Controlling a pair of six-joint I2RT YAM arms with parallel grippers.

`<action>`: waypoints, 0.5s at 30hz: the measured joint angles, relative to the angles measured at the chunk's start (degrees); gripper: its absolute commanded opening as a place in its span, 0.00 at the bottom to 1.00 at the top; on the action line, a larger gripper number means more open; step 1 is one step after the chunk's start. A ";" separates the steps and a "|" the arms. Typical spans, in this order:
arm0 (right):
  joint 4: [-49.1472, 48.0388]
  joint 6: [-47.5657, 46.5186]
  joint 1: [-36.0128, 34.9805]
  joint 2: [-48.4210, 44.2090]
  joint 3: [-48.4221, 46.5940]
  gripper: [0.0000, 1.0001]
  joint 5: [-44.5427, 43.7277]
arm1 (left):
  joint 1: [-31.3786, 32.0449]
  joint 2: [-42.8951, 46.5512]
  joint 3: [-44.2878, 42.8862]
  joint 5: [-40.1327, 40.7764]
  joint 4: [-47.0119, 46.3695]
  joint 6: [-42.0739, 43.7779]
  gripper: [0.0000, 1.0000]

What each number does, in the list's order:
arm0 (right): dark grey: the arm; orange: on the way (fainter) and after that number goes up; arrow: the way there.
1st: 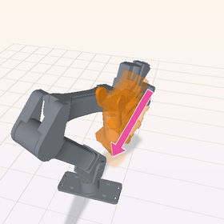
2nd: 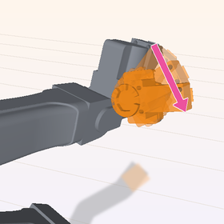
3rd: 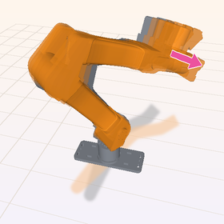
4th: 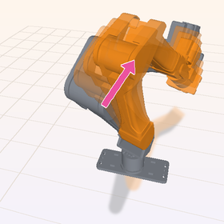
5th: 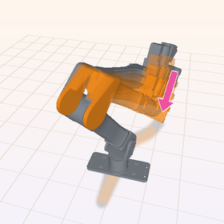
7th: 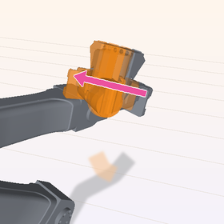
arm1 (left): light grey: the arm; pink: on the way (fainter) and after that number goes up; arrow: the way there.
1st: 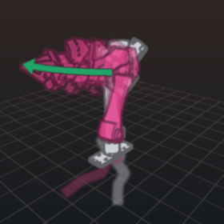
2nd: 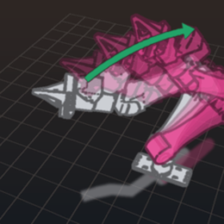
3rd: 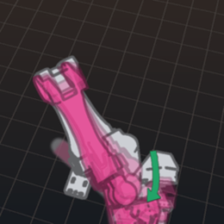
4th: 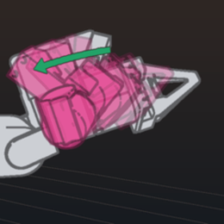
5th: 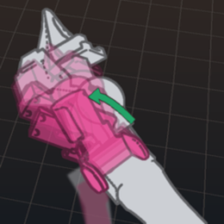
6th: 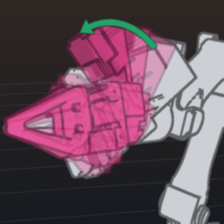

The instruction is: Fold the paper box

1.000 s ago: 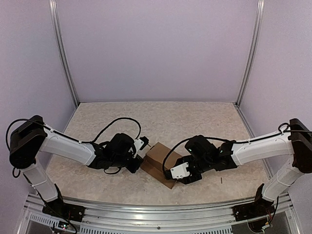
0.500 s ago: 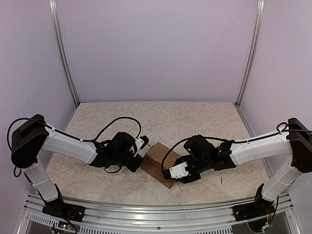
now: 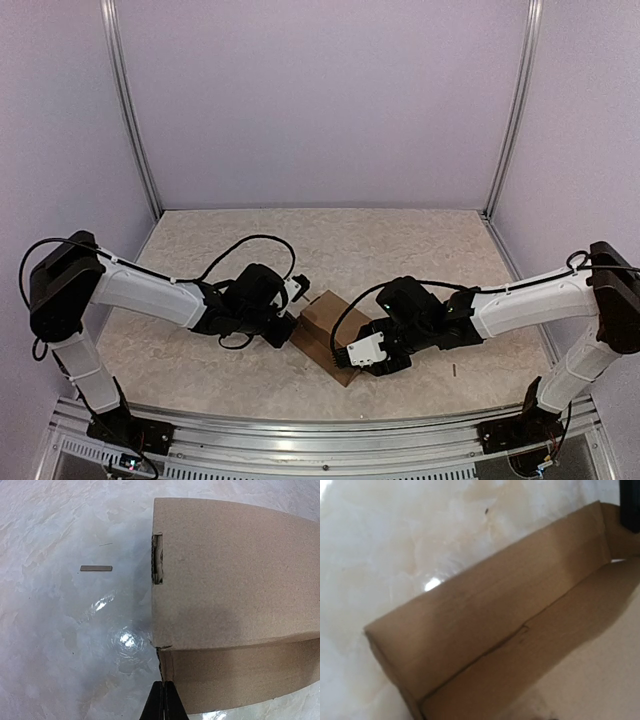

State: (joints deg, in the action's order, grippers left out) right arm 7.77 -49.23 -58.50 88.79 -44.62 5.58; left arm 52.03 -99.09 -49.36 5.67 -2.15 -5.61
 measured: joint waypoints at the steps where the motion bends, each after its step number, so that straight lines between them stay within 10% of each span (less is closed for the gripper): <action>1: 0.00 -0.07 0.00 0.04 0.00 0.55 0.00 | 0.00 -0.24 -0.33 0.07 0.24 0.11 0.00; 15: -0.07 -0.39 0.00 0.68 -0.52 0.53 0.04 | -0.22 -1.36 -1.88 0.37 1.29 1.53 0.00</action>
State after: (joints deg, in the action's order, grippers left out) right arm 7.70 -49.63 -58.50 89.47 -45.15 5.63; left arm 51.81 -100.44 -51.24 6.04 -0.86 -4.08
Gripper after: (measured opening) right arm 0.534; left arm 0.014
